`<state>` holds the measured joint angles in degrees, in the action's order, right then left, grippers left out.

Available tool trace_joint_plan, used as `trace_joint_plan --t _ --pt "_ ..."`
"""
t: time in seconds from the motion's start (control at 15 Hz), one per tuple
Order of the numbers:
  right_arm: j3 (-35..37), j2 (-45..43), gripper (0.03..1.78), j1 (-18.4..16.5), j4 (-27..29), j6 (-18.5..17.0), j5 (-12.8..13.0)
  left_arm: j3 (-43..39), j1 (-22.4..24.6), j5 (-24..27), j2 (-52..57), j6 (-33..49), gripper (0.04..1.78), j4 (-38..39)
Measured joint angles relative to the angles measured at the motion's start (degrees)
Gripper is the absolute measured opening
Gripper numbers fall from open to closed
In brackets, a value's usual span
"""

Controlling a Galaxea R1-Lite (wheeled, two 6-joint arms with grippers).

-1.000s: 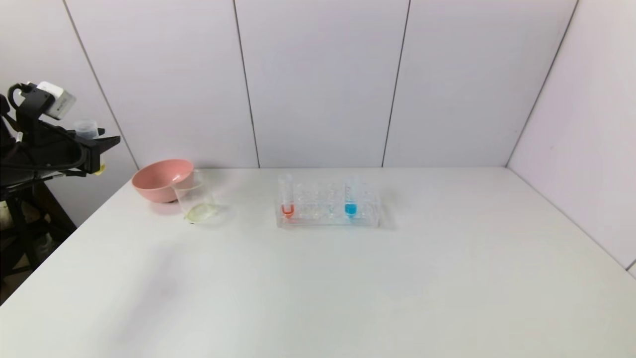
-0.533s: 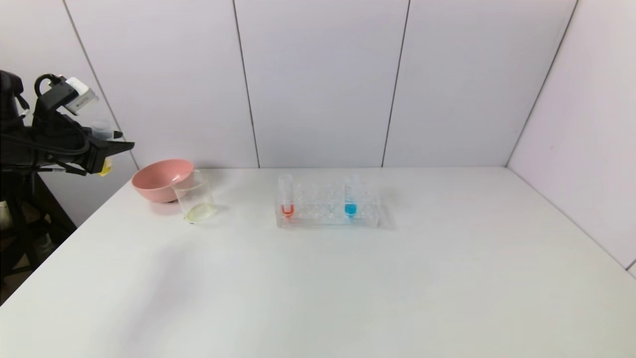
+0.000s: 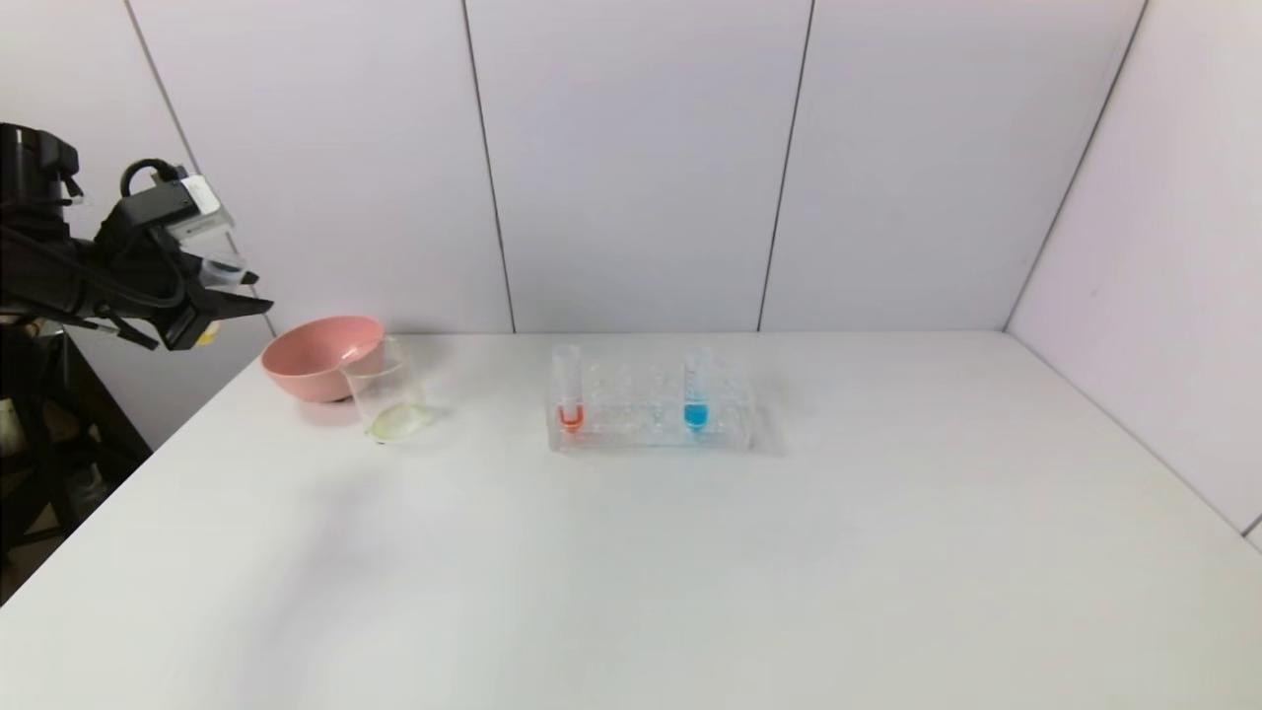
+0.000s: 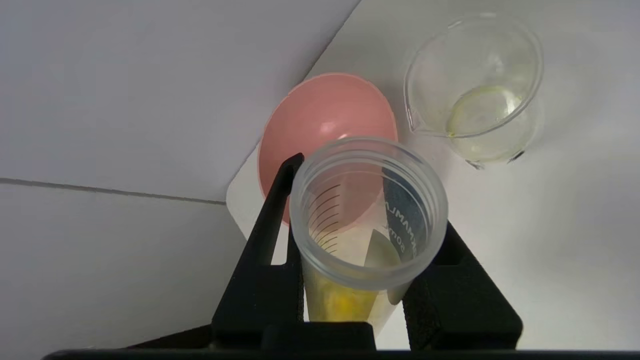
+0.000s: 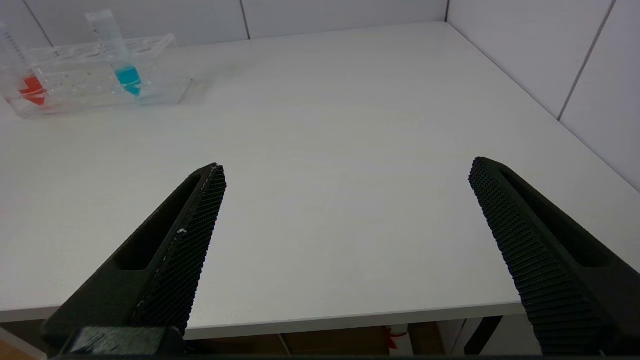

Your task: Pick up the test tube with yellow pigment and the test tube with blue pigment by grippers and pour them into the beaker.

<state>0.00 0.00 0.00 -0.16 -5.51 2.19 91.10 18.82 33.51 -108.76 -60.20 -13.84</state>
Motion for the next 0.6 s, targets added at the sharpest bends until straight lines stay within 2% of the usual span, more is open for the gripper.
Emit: trace_joint_plan --t 0.33,0.6 --pt "0.0 0.0 1.77 0.0 0.0 0.0 0.0 8.5 -0.8 -0.5 -4.9 -13.5 0.54 -7.8" --pt "0.0 0.0 1.77 0.0 0.0 0.0 0.0 13.5 -2.5 -1.9 -8.1 -16.6 0.54 -13.5"
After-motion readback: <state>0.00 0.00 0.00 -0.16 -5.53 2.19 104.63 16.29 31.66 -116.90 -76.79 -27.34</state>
